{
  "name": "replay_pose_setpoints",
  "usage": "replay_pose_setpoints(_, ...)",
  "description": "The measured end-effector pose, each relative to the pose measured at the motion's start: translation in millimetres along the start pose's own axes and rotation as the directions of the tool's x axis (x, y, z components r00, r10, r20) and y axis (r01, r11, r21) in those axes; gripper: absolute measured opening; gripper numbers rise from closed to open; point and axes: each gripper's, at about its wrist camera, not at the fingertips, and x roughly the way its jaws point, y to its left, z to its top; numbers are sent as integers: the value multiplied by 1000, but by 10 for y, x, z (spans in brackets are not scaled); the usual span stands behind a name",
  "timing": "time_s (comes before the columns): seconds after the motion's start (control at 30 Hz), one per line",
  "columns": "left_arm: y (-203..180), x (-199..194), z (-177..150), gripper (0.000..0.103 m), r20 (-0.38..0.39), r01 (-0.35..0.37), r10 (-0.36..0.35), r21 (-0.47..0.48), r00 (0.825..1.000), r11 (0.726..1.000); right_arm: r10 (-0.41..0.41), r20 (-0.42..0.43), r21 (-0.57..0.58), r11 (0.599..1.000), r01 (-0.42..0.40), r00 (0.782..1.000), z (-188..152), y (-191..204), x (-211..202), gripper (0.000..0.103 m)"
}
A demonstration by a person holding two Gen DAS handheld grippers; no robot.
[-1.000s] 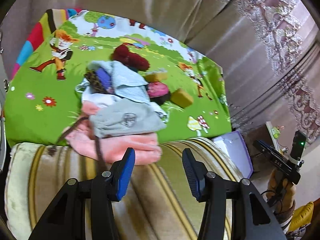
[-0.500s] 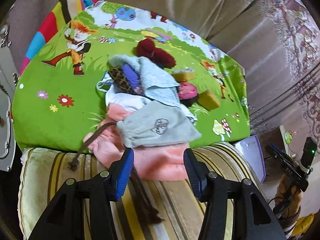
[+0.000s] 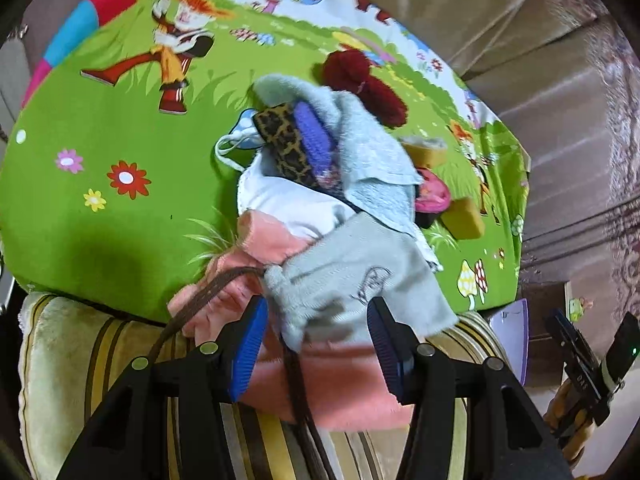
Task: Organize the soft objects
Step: 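Grasp the grey cloth with the left tool while the right tool grasps a yellow sponge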
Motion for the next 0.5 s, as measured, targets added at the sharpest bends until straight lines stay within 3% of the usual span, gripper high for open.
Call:
replay_pose_setpoints(0.2,30,163,119,53,-35,-20,20,-24,999,1000,-5,-8,-39,999,4,1000,144,46,174,68)
replay_pose_setpoints(0.33,-18,253,97,53,-60,-38,38,8,997,999,-1,-8,-74,997,0,1000,228,62,298,70)
replay_pose_setpoints(0.5,-116,251,34,26,-51,-52,56,76,997,996,20,-21,-96,995,-22,1000,315,89,477,73)
